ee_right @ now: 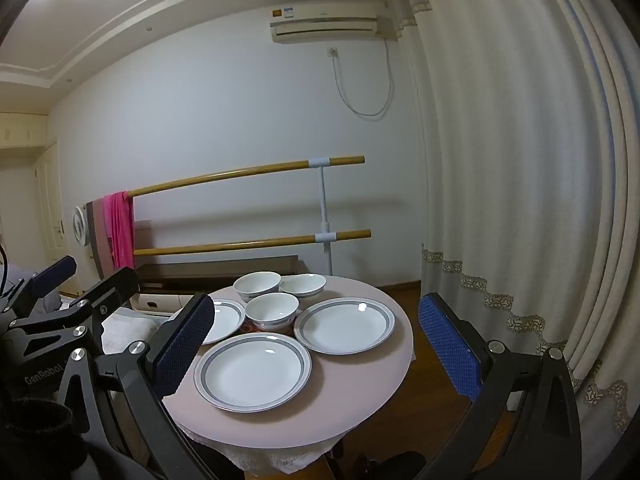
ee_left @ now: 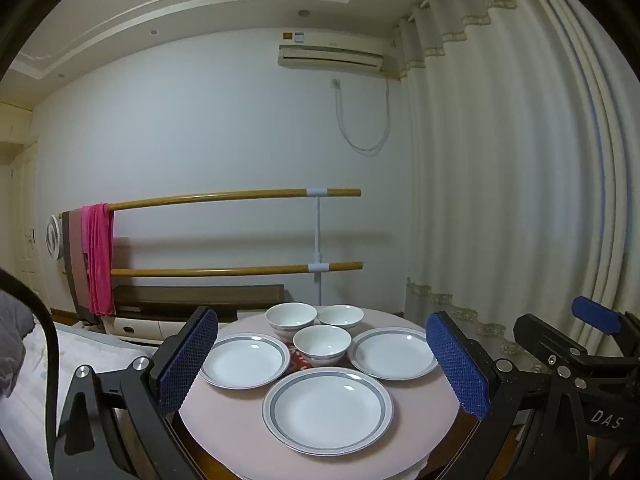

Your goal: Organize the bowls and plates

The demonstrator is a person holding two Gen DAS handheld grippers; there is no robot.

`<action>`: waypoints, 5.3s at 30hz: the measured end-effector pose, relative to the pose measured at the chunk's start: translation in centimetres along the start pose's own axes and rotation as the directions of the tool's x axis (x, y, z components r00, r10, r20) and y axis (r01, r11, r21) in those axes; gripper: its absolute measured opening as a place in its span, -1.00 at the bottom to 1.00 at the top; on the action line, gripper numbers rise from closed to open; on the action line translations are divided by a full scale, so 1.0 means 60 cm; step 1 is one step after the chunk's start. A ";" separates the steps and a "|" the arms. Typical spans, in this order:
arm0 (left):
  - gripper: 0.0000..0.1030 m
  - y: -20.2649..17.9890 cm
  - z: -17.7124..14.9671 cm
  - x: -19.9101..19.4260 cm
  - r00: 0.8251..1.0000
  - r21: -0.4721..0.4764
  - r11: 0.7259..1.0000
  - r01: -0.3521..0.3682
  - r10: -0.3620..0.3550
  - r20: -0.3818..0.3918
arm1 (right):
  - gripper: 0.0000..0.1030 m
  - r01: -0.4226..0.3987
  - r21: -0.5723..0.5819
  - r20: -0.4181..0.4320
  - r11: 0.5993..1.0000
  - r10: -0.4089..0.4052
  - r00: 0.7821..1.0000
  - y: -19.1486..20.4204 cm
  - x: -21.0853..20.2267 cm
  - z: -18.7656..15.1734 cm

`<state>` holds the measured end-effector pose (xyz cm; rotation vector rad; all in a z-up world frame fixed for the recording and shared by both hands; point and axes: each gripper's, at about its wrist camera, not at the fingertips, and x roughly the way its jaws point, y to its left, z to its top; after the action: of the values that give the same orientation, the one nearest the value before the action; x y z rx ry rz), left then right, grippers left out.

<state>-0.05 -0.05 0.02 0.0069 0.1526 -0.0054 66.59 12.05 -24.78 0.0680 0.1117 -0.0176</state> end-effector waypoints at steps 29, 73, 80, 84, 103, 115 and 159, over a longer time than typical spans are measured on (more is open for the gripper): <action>0.97 0.001 -0.003 0.002 1.000 -0.006 1.000 -0.013 0.013 0.014 | 1.00 -0.008 -0.006 -0.002 1.000 0.008 1.000 0.002 -0.001 0.001; 0.99 -0.003 0.037 0.016 0.999 0.030 1.000 -0.009 0.009 0.032 | 1.00 0.008 -0.021 0.017 1.000 -0.008 1.000 0.006 0.000 0.044; 0.99 -0.002 0.040 0.012 0.999 0.032 0.999 -0.006 0.005 0.035 | 1.00 0.011 -0.021 0.015 1.000 -0.011 1.000 0.004 -0.001 0.047; 0.99 0.001 0.041 0.011 0.999 0.033 0.999 -0.002 0.000 0.039 | 1.00 0.013 -0.022 0.015 1.000 -0.013 1.000 0.002 -0.002 0.048; 0.99 0.013 0.035 0.034 0.998 0.021 0.998 0.053 -0.054 0.036 | 1.00 0.108 -0.008 0.032 0.994 -0.108 0.994 0.000 -0.009 0.037; 0.98 0.002 0.038 0.028 0.998 0.033 0.999 0.035 -0.037 0.049 | 1.00 0.101 -0.007 0.024 0.995 -0.101 0.995 0.002 -0.008 0.037; 0.98 0.017 0.019 0.066 0.999 0.031 0.999 -0.026 0.025 0.033 | 1.00 0.066 -0.026 -0.002 0.997 -0.066 0.998 0.035 0.035 0.027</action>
<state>4.04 0.97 0.53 0.0397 0.1197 0.0175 68.93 13.99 -23.28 0.0386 0.1169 -0.0820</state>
